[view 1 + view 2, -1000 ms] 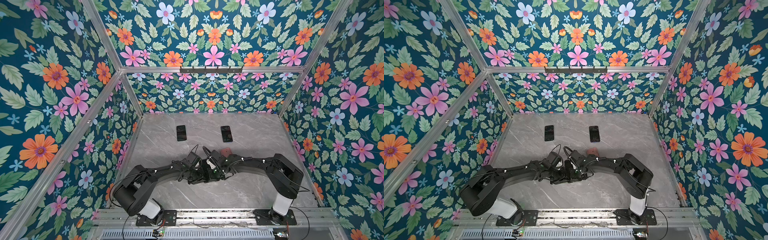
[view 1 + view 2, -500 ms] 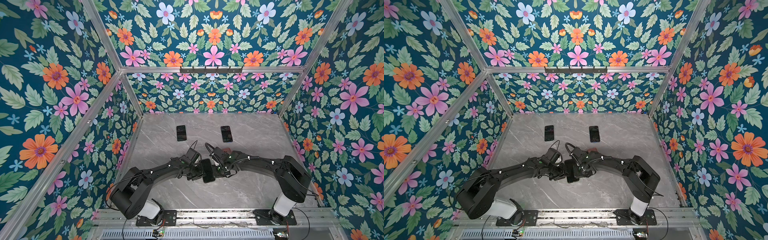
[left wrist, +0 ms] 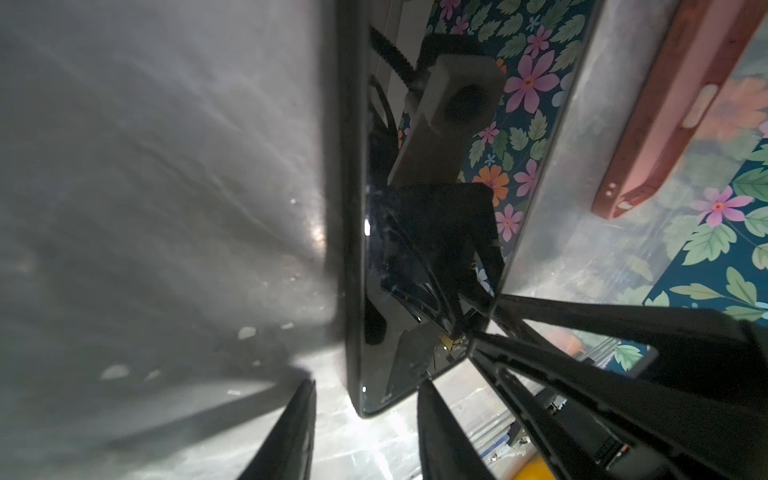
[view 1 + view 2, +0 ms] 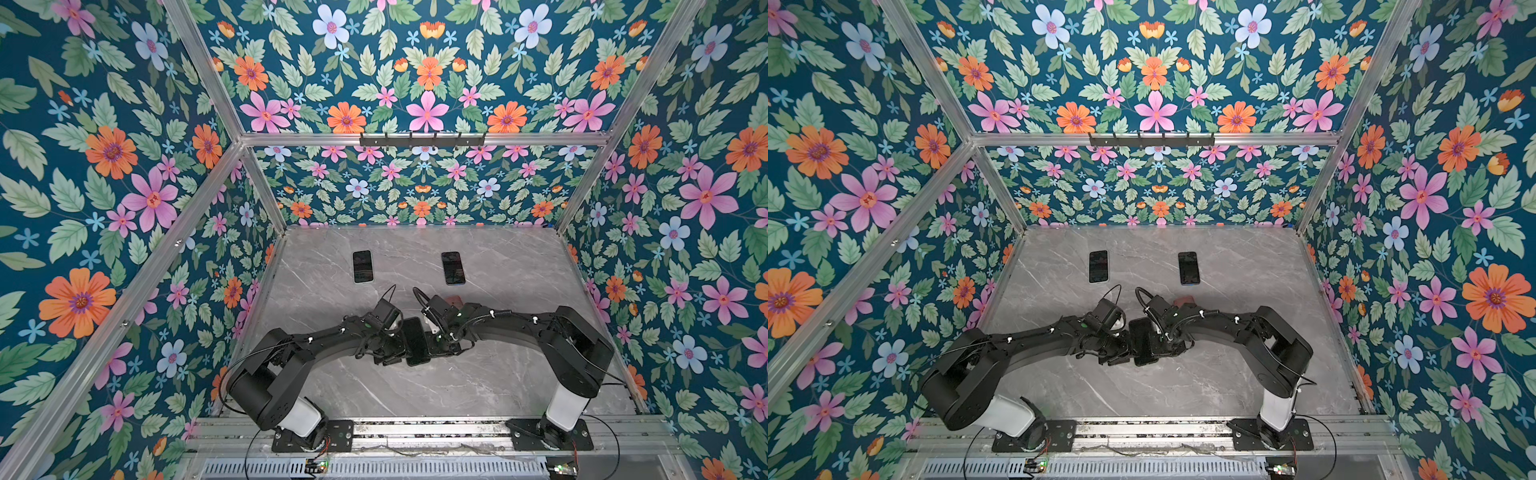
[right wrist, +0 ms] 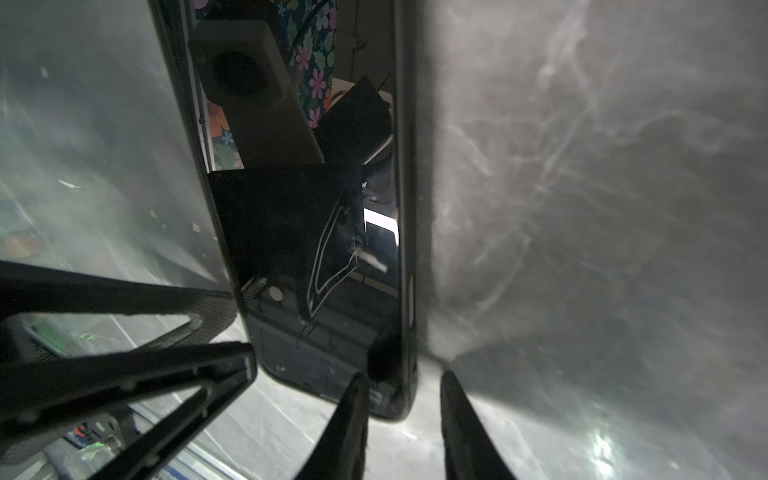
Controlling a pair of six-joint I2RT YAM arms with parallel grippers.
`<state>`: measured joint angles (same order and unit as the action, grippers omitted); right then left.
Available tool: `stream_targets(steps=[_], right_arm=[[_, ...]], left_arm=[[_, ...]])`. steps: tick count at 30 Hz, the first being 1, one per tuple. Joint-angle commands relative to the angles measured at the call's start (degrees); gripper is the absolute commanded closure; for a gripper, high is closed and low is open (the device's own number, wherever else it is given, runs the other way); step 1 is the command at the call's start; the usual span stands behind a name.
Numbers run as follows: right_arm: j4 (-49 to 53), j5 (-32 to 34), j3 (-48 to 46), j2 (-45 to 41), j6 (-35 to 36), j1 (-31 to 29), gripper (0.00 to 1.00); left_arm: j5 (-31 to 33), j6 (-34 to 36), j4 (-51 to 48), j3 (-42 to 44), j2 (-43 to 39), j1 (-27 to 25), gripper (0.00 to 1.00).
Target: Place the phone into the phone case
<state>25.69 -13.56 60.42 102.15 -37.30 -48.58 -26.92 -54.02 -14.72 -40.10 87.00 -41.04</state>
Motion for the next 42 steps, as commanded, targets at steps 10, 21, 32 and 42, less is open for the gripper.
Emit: stream_targets(steps=[10,21,32,42], right_arm=[[-2.5,-2.5,-0.6,0.9,-1.1,-0.1,0.8],[-5.0,-4.4,-2.4,1.0,-2.2,-0.1,0.87],[-6.3,-5.0,-3.4,0.9,-3.1,-0.7,0.92],[-6.1,-4.8,-3.9,-0.2,-4.0,-1.3,0.93]], left_arm=[[-1.2,0.2,3.8,-0.3,3.1,0.0,0.67],[-1.4,-0.5,5.4,1.0,3.0,0.0,0.72],[-1.5,-0.8,6.1,1.5,2.9,-0.1,0.74],[-1.3,-0.8,6.0,1.7,2.2,0.0,0.74]])
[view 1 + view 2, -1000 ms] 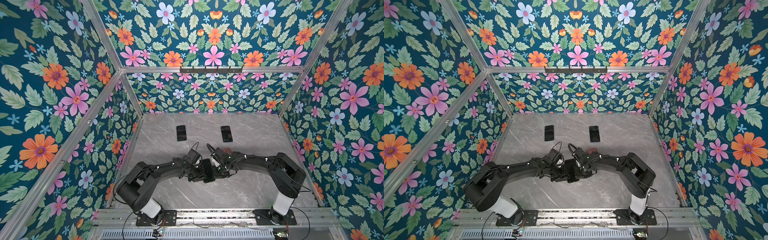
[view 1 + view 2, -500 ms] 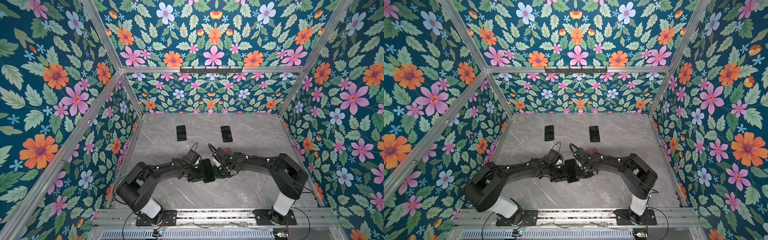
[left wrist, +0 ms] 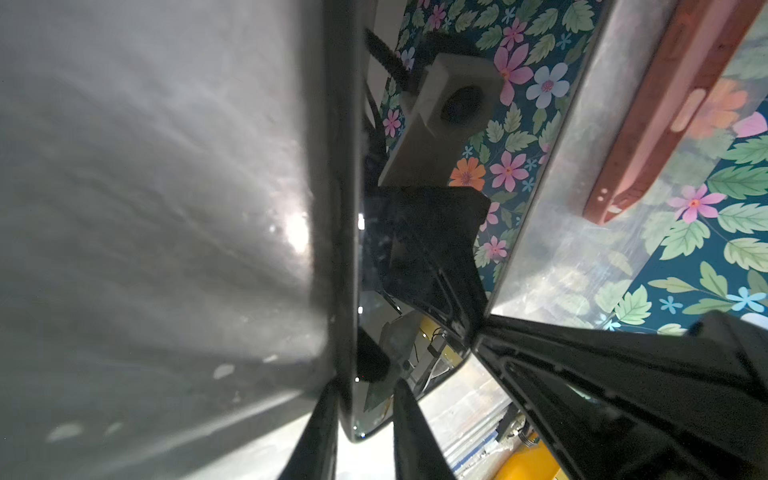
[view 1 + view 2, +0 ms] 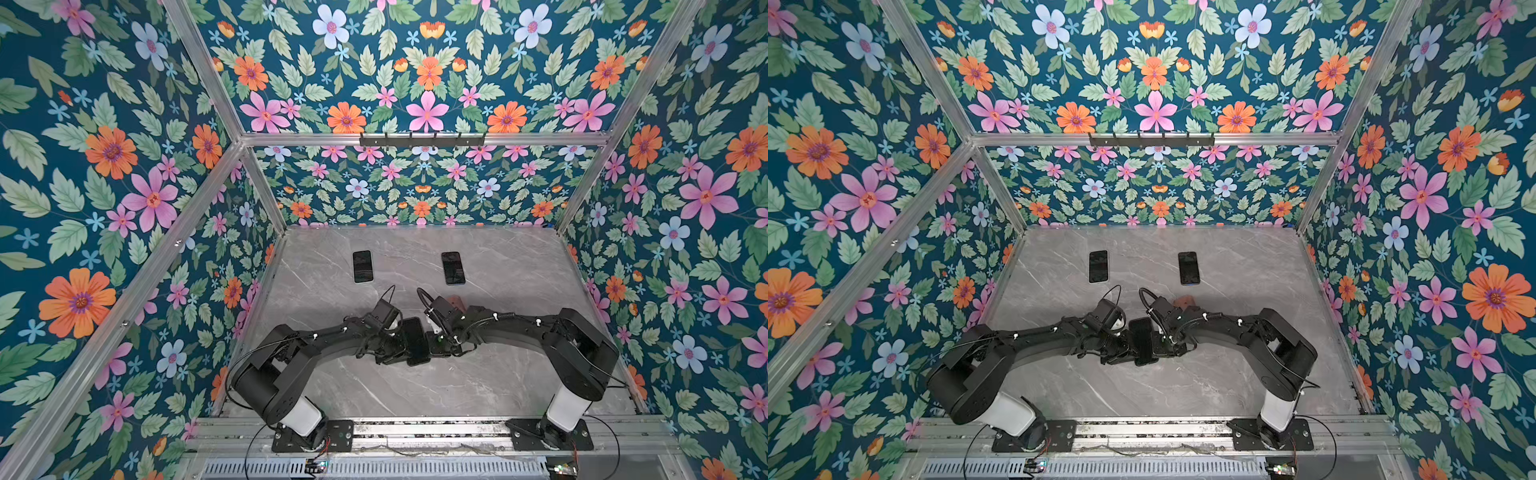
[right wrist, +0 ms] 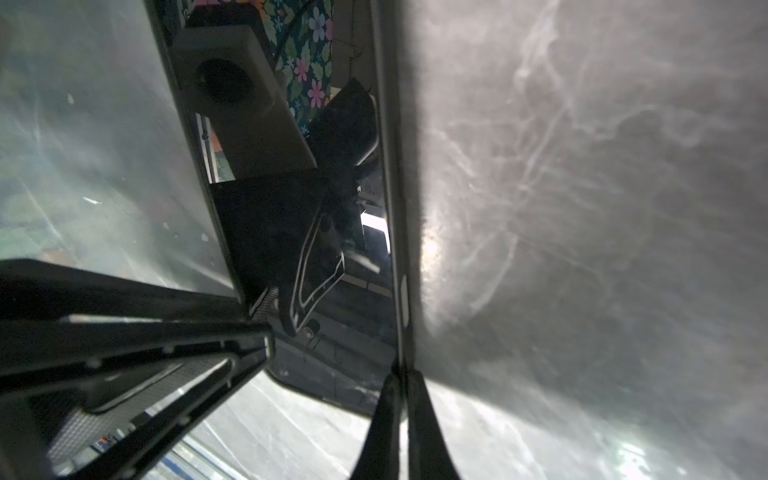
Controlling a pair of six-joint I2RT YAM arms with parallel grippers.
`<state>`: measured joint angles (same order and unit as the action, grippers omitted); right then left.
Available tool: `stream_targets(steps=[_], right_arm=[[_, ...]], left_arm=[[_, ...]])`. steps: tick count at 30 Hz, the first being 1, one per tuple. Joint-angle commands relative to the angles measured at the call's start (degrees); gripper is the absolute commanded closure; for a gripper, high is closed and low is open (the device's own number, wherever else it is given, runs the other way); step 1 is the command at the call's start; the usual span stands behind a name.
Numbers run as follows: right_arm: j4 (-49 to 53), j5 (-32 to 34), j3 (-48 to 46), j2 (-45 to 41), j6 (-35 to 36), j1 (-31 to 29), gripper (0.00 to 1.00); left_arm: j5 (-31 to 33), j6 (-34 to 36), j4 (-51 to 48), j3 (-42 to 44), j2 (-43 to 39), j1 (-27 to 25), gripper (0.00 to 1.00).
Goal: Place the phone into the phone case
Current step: 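Lower the cased phone flat onto the table and open both grippers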
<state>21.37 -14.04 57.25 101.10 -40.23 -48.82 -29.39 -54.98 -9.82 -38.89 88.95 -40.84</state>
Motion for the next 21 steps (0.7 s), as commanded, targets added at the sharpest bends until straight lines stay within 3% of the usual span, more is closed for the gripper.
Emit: stream_targets(steps=[1,7,14,21], right_arm=[[-1.8,-4.3,-0.7,0.7,-1.1,-1.2,0.93],[1.0,-2.3,-0.2,-1.3,-1.3,-1.5,0.92],[6.6,5.3,1.7,-5.6,-0.3,-1.4,0.74],[8.6,15.0,0.7,-11.9,2.3,-1.2,0.64]], left_arm=[[1.3,0.2,0.8,0.4,0.0,-0.3,0.74],[3.3,0.8,-2.7,-0.3,-2.7,-0.2,0.73],[8.6,3.1,-12.2,-5.4,-4.2,-0.5,0.65],[15.7,3.8,-21.9,-14.2,0.8,-3.6,0.42]])
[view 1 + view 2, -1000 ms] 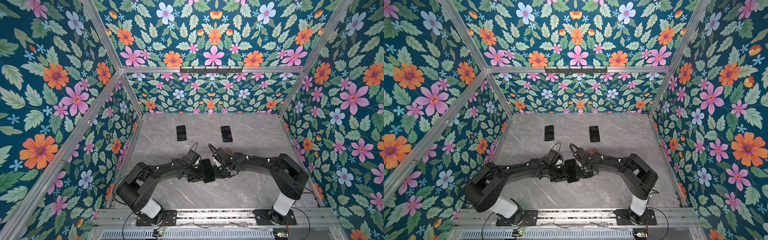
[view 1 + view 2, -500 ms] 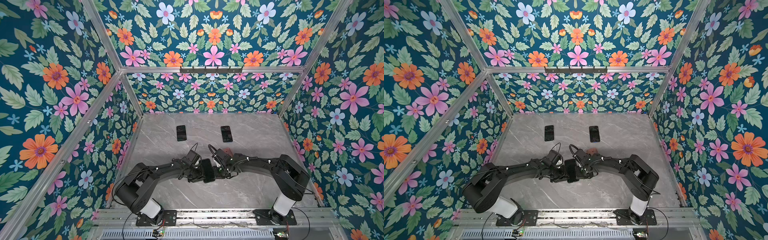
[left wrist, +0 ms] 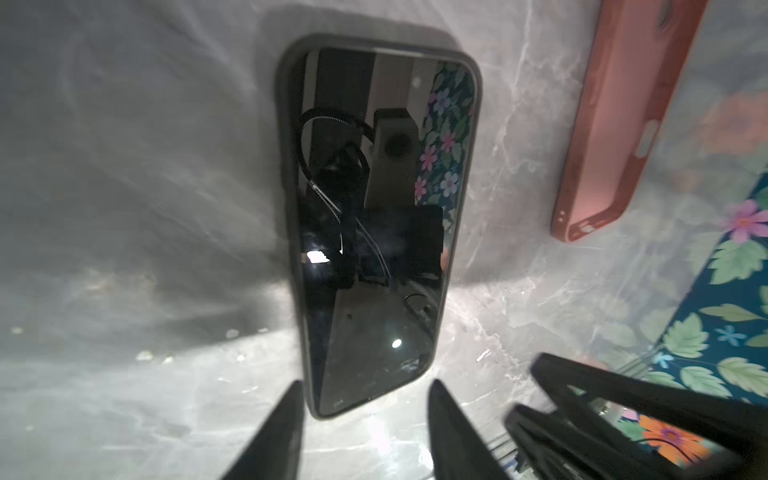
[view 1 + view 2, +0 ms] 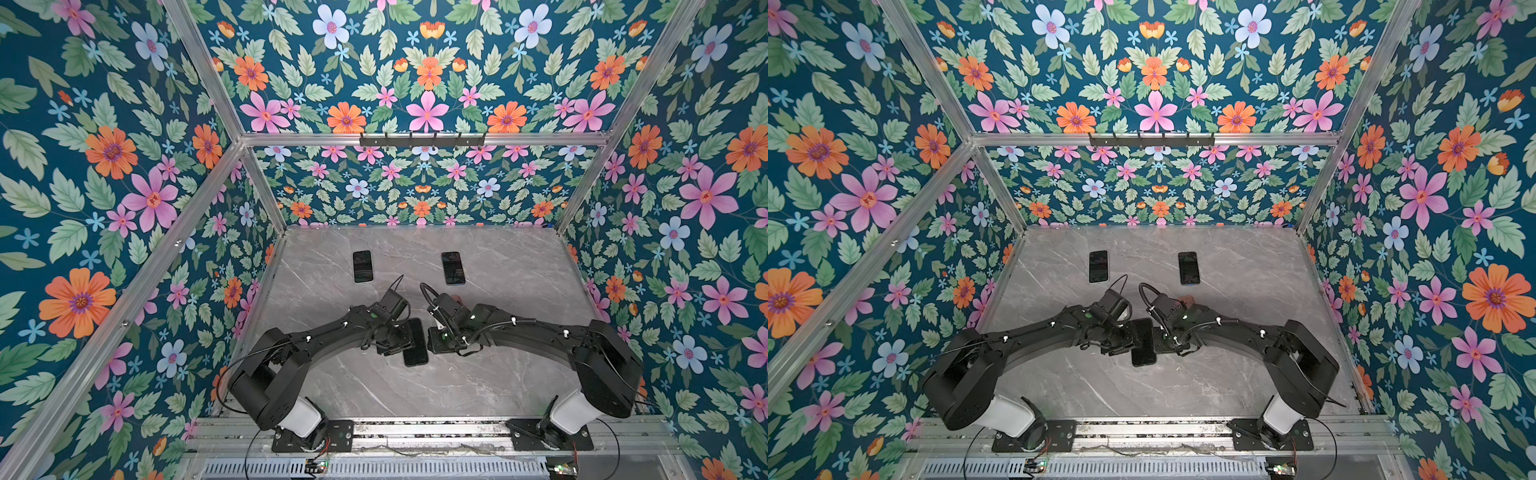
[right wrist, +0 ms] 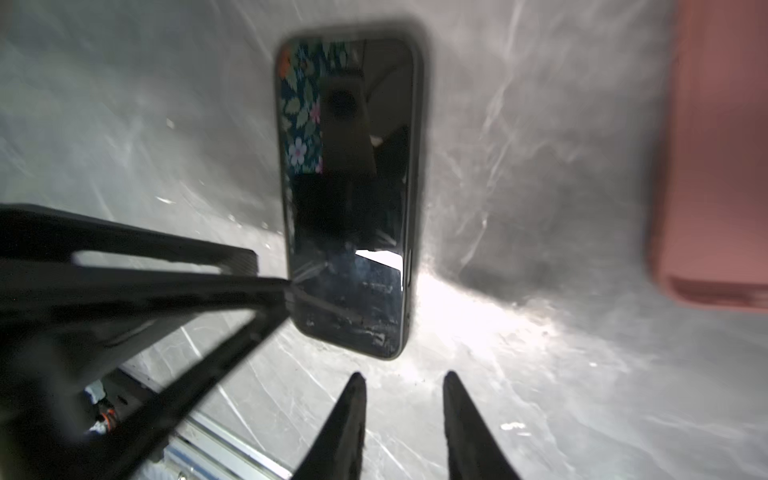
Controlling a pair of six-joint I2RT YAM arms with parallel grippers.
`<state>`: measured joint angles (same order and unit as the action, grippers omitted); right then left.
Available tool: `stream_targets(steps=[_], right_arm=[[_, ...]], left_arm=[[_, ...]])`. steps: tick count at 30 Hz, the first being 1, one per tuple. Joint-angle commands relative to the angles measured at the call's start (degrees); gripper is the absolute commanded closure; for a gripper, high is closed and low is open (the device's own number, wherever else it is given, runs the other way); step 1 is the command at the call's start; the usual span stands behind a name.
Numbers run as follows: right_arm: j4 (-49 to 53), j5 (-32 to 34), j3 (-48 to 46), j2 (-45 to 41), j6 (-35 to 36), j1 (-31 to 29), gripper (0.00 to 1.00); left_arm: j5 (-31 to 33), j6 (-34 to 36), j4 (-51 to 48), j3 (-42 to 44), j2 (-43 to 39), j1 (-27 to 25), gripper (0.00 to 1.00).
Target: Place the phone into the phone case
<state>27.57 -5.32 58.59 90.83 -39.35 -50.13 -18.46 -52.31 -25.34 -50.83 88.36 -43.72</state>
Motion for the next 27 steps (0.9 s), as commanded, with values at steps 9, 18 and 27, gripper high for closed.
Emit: stream_targets(steps=[9,18,27], right_arm=[[-3.9,12.4,-7.1,-9.2,7.2,1.8,0.27],[-8.7,9.1,-11.5,-10.9,9.1,3.6,0.06],[-10.0,7.2,-12.8,-10.9,9.0,4.9,0.05]], left_arm=[[9.7,-1.0,-15.0,-13.5,8.9,-3.4,0.16],[10.6,-2.8,-20.9,-20.5,15.2,-4.8,0.04],[9.5,-3.4,-21.2,-23.0,17.7,-5.0,0.01]])
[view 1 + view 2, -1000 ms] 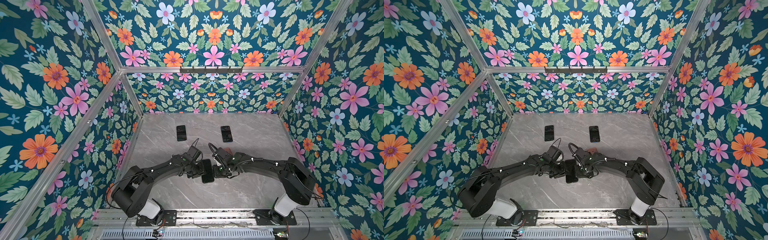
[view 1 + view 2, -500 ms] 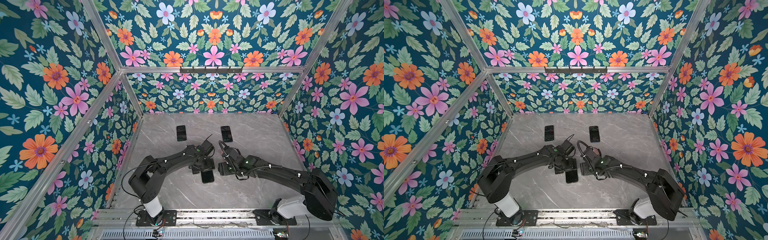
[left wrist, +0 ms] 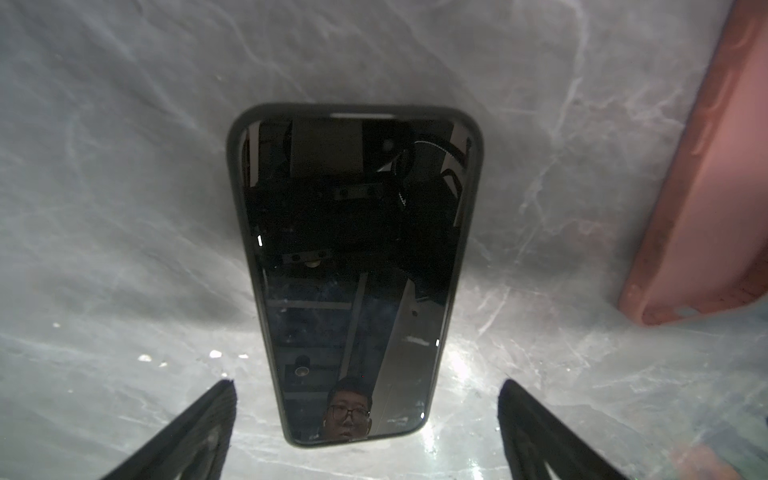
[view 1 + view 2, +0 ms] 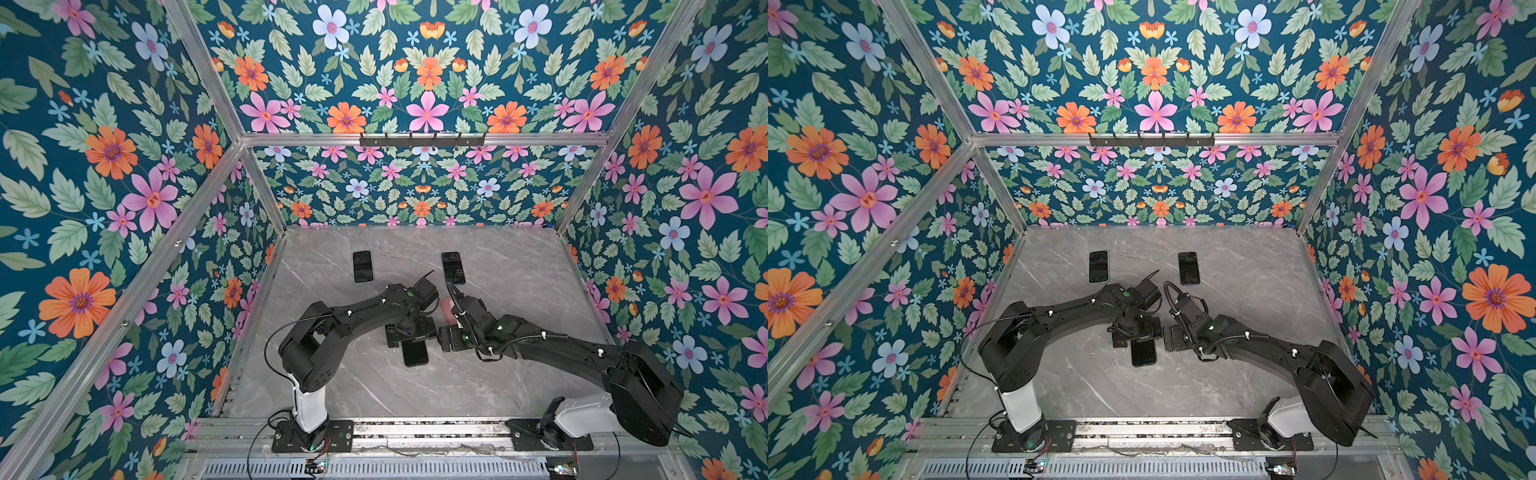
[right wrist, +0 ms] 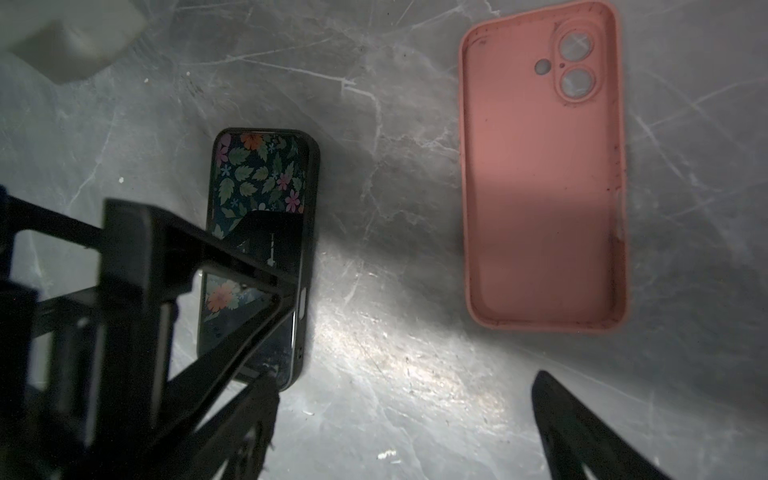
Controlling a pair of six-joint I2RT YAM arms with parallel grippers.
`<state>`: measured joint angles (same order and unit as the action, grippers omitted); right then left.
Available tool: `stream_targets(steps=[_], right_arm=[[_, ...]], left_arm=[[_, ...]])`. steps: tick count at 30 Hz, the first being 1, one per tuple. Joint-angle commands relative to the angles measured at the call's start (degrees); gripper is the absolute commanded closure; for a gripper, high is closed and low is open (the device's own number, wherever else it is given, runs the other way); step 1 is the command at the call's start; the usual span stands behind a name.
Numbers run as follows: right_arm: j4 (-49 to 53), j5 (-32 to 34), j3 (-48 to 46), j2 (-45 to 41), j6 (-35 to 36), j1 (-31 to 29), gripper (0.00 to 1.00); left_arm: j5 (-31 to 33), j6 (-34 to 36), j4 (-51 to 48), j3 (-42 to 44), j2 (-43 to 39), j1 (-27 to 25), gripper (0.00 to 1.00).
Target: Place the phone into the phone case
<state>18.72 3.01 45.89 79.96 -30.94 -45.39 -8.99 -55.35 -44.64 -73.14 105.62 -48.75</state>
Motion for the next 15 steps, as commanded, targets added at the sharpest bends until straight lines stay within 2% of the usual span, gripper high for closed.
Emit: stream_targets(steps=[1,10,15], right_arm=[[-1.2,-1.3,-0.1,0.1,0.6,0.3,0.05],[-1.9,-2.7,-0.3,1.0,1.4,1.0,0.05],[-2.3,-3.2,-0.4,1.7,1.7,1.4,0.05]], left_arm=[[-0.3,-0.3,-1.9,-1.0,0.8,0.0,0.0],[-0.3,-0.5,-3.5,-3.9,4.3,0.0,0.01],[0.3,0.4,-6.0,-5.0,6.1,0.0,0.05]])
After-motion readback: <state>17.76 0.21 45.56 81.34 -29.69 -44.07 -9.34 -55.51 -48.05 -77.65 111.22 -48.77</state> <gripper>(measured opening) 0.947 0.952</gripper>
